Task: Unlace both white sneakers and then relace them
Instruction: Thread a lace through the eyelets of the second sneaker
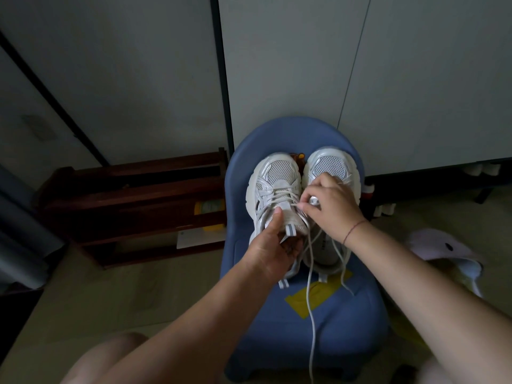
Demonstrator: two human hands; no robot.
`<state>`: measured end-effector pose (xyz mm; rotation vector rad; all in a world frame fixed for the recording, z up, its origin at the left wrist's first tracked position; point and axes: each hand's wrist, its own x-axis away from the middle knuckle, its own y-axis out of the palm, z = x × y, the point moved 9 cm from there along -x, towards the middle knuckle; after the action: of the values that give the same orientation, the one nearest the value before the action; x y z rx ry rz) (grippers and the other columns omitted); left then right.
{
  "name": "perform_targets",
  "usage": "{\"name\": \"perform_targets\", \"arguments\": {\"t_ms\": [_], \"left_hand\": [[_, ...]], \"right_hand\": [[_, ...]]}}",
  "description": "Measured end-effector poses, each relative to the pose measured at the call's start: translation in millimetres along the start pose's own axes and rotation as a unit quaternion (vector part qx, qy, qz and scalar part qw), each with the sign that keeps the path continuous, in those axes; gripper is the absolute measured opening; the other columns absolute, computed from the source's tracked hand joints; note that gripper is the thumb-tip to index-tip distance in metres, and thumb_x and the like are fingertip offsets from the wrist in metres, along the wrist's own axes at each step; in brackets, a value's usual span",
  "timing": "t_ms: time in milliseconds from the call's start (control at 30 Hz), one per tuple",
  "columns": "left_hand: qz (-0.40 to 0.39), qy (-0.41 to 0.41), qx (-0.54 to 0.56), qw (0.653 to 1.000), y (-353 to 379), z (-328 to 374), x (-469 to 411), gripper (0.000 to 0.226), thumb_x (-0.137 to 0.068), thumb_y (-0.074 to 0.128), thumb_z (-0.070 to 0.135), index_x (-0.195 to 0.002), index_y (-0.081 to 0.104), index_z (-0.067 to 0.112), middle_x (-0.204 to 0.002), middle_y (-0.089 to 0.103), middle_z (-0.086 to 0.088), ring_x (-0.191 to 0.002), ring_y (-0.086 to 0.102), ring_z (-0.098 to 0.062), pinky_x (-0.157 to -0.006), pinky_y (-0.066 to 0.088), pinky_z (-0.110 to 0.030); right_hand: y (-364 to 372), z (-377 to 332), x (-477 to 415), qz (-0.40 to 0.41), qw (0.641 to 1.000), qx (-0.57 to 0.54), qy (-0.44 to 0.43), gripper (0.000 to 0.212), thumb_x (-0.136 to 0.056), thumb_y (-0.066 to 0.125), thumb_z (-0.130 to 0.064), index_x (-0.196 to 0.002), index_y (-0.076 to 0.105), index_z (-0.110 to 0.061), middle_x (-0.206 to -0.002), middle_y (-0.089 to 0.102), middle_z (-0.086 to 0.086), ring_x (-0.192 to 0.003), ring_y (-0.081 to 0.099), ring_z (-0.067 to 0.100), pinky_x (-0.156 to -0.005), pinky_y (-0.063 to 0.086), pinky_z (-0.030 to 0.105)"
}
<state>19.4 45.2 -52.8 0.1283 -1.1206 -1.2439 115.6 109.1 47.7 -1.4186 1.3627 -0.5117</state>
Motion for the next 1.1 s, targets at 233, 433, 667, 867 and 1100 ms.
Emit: {"name": "perform_targets", "arguments": {"t_ms": [233,433,667,867,1100], "left_hand": [[-0.006,0.019,-0.041,0.999,5.3,0.9,3.4,0.047,-0.094,0.058,0.039,-0.127,0.059,0.007,-0.121,0.066,-0.009,-0.091,0.064,-0.017,-0.074,0.051,-0.027],[-0.028,0.016,-0.229,0.973,5.4,-19.7,6.3,0.024,-0.083,0.073,0.041,-0.085,0.063,0.019,-0.09,0.061,-0.004,-0.076,0.052,-0.013,-0.07,0.04,-0.022],[-0.039,0.028,-0.285,0.957,18.4,-40.4,17.0,0.015,-0.094,0.063,0.026,-0.082,0.059,0.016,-0.07,0.062,0.002,-0.069,0.055,-0.011,-0.061,0.042,-0.021],[-0.061,0.087,-0.336,0.936,39.6,-27.4,27.8,0.026,-0.1,0.052,0.025,-0.076,0.059,0.015,-0.064,0.059,-0.001,-0.054,0.056,-0.008,-0.052,0.045,-0.015],[-0.136,0.219,-0.446,0.857,68.8,31.1,60.0,0.042,-0.105,0.04,0.026,-0.067,0.052,0.013,-0.046,0.049,0.007,-0.038,0.035,-0.004,-0.044,0.032,-0.021]], "right_hand": [[-8.0,14.9,-2.1,0.008,0.996,0.055,0.071,0.02,-0.086,0.064,-0.033,-0.075,0.064,-0.017,-0.1,0.056,0.003,-0.102,0.05,0.024,-0.088,0.038,0.034],[-13.8,23.8,1.9,0.012,0.996,-0.035,0.084,0.012,-0.083,0.067,-0.029,-0.08,0.064,-0.018,-0.096,0.05,-0.001,-0.092,0.056,0.022,-0.086,0.047,0.035],[-14.8,20.2,14.2,-0.015,0.99,-0.108,0.09,0.01,-0.086,0.064,-0.021,-0.076,0.061,-0.021,-0.093,0.057,-0.002,-0.082,0.058,0.017,-0.077,0.045,0.027],[-20.3,17.4,23.0,-0.036,0.97,-0.222,0.094,0.013,-0.087,0.062,-0.015,-0.078,0.066,-0.022,-0.075,0.065,-0.009,-0.064,0.058,0.007,-0.063,0.042,0.022],[-12.4,-6.0,38.6,-0.231,0.834,-0.495,0.08,0.029,-0.087,0.055,-0.031,-0.104,0.069,-0.012,-0.083,0.067,-0.002,-0.068,0.055,0.008,-0.054,0.041,0.016]]}}
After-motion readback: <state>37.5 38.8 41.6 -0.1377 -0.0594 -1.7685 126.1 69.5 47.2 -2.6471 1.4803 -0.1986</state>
